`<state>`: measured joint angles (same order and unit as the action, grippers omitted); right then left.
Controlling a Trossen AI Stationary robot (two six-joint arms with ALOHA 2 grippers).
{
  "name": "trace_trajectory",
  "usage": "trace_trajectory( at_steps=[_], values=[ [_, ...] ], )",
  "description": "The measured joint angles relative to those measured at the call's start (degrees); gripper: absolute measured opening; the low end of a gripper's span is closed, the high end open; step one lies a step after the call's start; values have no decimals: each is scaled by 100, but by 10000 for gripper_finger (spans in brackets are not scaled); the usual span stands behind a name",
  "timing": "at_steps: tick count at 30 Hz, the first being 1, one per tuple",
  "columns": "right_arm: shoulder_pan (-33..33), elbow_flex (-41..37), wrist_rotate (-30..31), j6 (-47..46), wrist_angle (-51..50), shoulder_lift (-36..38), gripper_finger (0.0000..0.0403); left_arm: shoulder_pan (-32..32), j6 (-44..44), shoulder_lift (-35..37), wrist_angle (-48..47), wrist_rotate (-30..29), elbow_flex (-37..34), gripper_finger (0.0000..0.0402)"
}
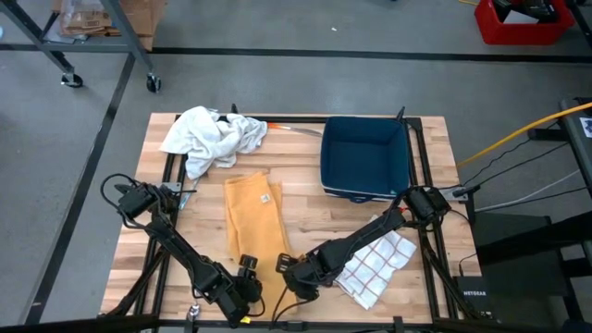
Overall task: Fold towel
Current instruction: Fold the yellow towel
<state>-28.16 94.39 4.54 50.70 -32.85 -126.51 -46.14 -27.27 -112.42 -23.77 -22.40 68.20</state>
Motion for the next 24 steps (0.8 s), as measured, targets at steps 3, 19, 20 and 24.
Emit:
trace_trajectory(
  at_steps=[3,19,20,24],
  values=[
    [-35,0,82,-143,-297,1,156,-43,-89,0,-80,-4,0,150],
    [-225,99,2283,-241,-672,-1,156,-102,-238,-9,-234,13,-11,150],
    [-237,141,2338,-243,-715,-1,156,-100,-238,-11,-234,12,-11,150],
    [-320,364,2325,-241,-1111,-1,156,-98,-238,-13,-234,13,-11,150]
  ],
)
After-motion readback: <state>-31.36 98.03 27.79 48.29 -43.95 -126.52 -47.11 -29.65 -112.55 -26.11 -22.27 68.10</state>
